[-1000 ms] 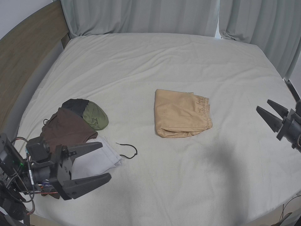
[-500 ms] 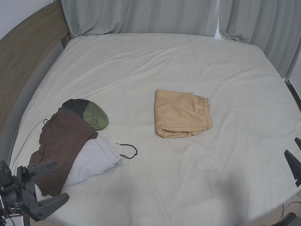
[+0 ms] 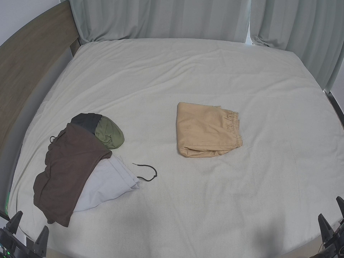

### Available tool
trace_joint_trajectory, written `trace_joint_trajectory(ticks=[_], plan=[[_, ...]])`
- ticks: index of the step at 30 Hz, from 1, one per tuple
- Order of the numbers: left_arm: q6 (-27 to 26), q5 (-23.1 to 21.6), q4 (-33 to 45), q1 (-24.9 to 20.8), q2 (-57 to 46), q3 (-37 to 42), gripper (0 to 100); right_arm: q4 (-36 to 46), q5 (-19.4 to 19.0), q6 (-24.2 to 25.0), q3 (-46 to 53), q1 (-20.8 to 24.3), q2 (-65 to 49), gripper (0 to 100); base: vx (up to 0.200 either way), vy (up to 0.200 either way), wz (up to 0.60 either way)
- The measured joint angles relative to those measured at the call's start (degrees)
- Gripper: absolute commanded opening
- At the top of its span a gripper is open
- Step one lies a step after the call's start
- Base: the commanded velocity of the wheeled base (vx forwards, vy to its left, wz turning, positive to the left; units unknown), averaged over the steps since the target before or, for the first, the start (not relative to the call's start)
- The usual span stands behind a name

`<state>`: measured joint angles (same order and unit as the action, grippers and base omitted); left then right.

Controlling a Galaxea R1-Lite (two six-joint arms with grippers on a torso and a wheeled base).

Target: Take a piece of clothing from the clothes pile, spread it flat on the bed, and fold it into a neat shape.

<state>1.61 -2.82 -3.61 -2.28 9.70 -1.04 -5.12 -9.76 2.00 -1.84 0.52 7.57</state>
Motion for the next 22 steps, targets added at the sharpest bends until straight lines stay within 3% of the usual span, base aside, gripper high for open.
trace_joint_trajectory(ticks=[4,8,12,22], plan=[[-1.94,3.57,2.05,1.34,-4.83,0.00,100,1.67,2.29,-1.10,0.61,-0.15,-3.52,100,0.000,0.000,0.00],[-3.60,1.91,3.04,2.04,-7.14,0.02,100,2.50,4.92,-1.68,0.77,-0.15,-5.40,100,0.000,0.000,0.00],[-3.28,1.80,3.17,2.28,-8.25,0.02,100,4.66,10.19,-2.38,0.83,-0.23,-6.34,100,0.000,0.000,0.00],[-1.34,2.38,3.39,2.44,-8.91,0.02,100,5.19,8.40,-2.51,0.83,-0.17,-6.94,100,0.000,0.000,0.00]])
